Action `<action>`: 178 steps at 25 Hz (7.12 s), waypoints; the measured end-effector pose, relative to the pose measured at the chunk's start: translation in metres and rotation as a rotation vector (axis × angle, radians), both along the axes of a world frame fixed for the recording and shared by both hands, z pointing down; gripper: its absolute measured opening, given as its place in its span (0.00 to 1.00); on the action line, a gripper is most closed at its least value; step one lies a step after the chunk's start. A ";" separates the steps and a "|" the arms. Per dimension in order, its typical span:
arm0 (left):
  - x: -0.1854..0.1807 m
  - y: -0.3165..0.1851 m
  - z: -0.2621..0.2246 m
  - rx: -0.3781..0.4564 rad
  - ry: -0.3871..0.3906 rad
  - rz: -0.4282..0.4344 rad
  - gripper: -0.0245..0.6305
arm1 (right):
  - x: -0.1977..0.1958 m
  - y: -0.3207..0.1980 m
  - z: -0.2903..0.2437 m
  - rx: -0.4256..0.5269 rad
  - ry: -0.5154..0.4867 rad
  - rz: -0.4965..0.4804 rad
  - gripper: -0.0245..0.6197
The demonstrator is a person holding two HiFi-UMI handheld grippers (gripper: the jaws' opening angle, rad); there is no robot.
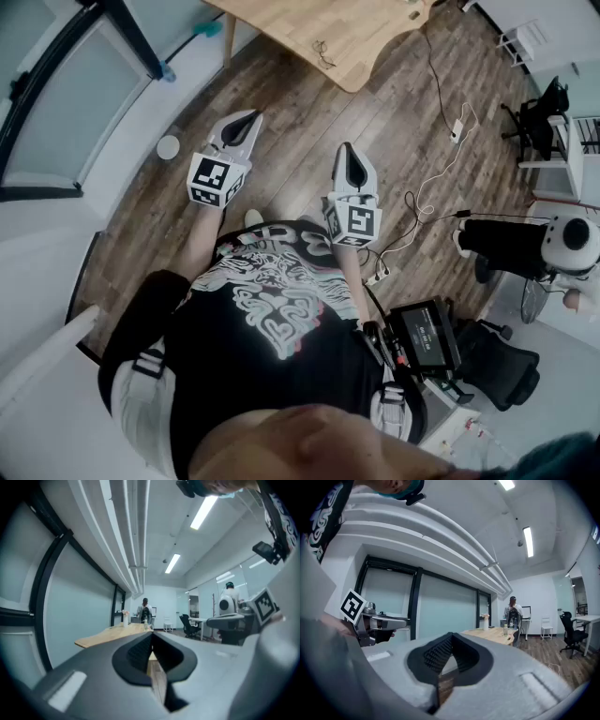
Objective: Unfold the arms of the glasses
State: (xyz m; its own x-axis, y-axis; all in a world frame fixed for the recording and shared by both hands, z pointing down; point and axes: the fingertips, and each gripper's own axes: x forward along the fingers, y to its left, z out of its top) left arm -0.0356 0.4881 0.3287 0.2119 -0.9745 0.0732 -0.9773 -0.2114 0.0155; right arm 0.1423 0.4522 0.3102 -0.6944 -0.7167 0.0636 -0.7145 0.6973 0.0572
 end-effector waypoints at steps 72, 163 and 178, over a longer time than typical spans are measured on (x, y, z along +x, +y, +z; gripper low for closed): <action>-0.079 -0.505 0.157 -0.358 -0.256 0.459 0.02 | -0.144 -0.450 0.172 -0.363 0.253 -0.011 0.04; -0.015 -0.454 0.303 -0.505 -1.045 1.541 0.11 | -0.190 -0.435 0.225 -0.392 0.229 0.027 0.04; -0.018 -0.447 0.317 -0.498 -1.331 1.792 0.10 | -0.187 -0.434 0.230 -0.396 0.241 0.048 0.04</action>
